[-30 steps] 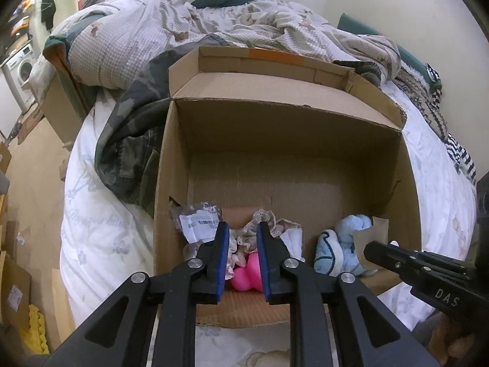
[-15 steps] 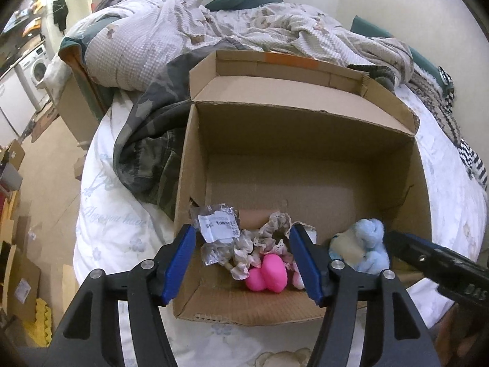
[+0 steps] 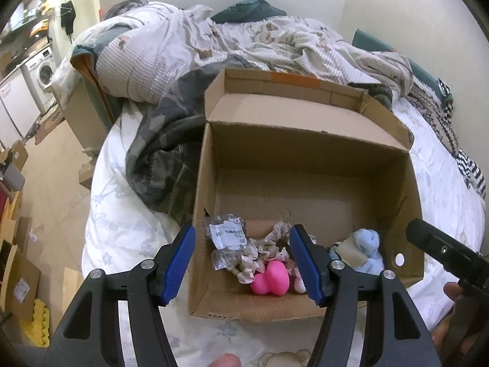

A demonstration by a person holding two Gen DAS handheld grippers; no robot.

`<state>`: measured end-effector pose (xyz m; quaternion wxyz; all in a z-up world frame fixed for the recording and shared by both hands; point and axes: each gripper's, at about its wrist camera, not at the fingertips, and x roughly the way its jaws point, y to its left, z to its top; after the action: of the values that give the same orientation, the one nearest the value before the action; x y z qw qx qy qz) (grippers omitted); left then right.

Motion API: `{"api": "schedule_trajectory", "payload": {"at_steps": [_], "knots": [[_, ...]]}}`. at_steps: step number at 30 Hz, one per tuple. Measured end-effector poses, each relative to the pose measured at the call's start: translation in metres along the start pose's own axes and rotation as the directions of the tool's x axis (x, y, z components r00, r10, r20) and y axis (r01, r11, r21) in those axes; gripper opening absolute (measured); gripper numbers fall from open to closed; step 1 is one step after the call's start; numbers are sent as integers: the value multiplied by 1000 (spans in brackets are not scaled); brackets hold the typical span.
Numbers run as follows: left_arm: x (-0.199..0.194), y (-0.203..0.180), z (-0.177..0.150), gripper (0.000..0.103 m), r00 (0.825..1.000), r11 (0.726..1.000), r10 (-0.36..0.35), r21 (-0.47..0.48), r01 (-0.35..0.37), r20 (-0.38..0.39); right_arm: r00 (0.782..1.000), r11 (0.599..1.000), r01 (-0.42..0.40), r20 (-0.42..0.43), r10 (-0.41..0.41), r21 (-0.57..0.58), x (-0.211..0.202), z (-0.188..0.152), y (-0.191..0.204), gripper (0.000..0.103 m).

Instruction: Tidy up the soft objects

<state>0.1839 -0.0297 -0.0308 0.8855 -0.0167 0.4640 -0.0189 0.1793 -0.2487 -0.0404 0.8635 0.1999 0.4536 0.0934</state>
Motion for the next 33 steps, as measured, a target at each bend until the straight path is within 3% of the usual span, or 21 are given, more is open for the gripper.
{"api": "schedule_trajectory", "payload": {"at_steps": [3,7,12,15,27,33], "knots": [[-8,6,-2,64,1000,1000,4,-7,-3,14,1000,1000,14,25,-14,-14,-7,-2,3,103],[-22,14,-6,76,999,1000,16,-14,-16,33,999,999,32,45,-31,-28,-17,-6,6,103],[-42,19,-13,77,998,1000,28,0,-28,64,996,997,50,79,-44,-64,-34,-14,13,103],[-53,22,-18,83,996,1000,26,1,-26,83,994,995,60,94,-52,-85,-42,-21,18,103],[-78,35,-46,85,993,999,44,8,-45,114,993,986,78,99,-64,-148,-56,-51,31,103],[-84,40,-47,97,990,999,38,-7,-37,135,991,981,97,112,-79,-165,-56,-53,34,103]]}}
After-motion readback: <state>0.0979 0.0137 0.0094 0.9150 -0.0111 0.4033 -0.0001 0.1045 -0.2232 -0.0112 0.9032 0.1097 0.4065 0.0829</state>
